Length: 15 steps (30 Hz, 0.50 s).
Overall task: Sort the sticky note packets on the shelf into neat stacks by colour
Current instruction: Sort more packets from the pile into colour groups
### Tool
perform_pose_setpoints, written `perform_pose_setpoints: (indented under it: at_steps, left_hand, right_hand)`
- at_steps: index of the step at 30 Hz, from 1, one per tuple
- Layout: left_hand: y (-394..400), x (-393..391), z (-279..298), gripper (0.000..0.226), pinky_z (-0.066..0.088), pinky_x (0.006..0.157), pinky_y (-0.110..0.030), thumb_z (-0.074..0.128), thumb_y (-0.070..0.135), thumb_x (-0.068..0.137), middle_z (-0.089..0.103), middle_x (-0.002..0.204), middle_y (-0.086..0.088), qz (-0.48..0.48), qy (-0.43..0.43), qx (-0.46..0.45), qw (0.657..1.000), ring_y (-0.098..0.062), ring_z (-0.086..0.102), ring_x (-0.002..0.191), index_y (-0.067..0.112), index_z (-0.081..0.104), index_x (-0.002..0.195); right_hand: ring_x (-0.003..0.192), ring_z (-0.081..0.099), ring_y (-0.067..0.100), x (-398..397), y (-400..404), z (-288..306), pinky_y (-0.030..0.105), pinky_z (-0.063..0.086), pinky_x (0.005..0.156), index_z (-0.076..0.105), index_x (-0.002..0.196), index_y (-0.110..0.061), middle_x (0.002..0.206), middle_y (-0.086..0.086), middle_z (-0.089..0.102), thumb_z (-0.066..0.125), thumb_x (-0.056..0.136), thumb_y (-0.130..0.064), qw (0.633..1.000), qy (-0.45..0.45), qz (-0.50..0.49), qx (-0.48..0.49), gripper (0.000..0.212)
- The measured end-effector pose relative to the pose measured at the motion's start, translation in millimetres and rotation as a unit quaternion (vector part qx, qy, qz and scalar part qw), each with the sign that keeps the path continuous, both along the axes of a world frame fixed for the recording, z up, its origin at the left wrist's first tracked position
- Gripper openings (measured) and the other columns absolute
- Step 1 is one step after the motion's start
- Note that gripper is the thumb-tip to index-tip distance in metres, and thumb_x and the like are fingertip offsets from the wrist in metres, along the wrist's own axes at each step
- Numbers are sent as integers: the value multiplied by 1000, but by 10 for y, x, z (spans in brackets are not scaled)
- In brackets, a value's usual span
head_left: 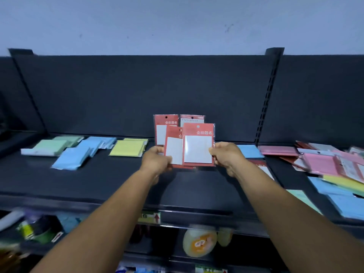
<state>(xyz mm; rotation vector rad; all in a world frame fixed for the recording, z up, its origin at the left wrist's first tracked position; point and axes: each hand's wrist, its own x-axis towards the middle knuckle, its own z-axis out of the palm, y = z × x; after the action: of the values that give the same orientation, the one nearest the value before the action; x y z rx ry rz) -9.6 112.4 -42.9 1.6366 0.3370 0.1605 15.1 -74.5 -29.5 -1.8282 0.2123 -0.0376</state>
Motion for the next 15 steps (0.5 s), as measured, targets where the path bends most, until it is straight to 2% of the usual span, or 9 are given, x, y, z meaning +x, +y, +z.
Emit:
perform_pose_setpoints:
  at_steps: [3, 6, 9, 11, 13, 15]
  left_hand:
    - [207, 69, -3, 21, 56, 77, -36, 55, -7, 87, 68, 95, -6, -34, 3, -18, 999, -22, 65, 82, 14, 58, 91]
    - [347, 195, 2, 23, 56, 73, -31, 47, -7, 90, 67, 91, -4, -50, 10, -24, 998, -17, 63, 77, 13, 58, 86]
    - [485, 375, -64, 16, 58, 79, -38, 48, 5, 91, 68, 89, -6, -47, 14, 16, 999, -21, 64, 79, 10, 60, 83]
    - [584, 500, -113, 10, 55, 83, -36, 58, 19, 87, 69, 90, -4, -48, 0, 135, 990, -24, 65, 85, 12, 65, 89]
    - [640, 610, -140, 18, 48, 77, -26, 63, 25, 85, 68, 95, -2, -44, 1, 281, 959, -23, 63, 91, 12, 66, 97]
    - [668, 728, -142, 21, 45, 72, -27, 63, 25, 85, 68, 98, -3, -34, -2, 354, 935, -24, 62, 91, 10, 65, 100]
  right_hand:
    - [56, 53, 14, 109, 310, -48, 23, 41, 50, 65, 87, -8, 82, 8, 69, 57, 89, -7, 1000, 7, 8, -2, 9]
    - [56, 49, 15, 227, 565, -77, 23, 39, 51, 60, 84, -6, 77, 8, 63, 56, 89, -7, 999, 6, 10, -33, 7]
    - [58, 53, 19, 388, 781, -125, 28, 44, 56, 55, 78, -11, 78, 10, 64, 57, 88, -10, 998, 1, 1, -67, 10]
    - [66, 57, 23, 498, 909, -151, 34, 49, 62, 52, 72, -13, 80, 11, 66, 59, 87, -13, 996, -9, -17, -84, 16]
    - [74, 62, 24, 590, 1007, -169, 36, 54, 71, 52, 69, -16, 82, 7, 68, 61, 85, -16, 993, -22, -35, -110, 18]
    - [82, 64, 23, 669, 1084, -188, 37, 55, 76, 55, 75, -18, 84, 3, 68, 64, 82, -15, 990, -35, -52, -125, 12]
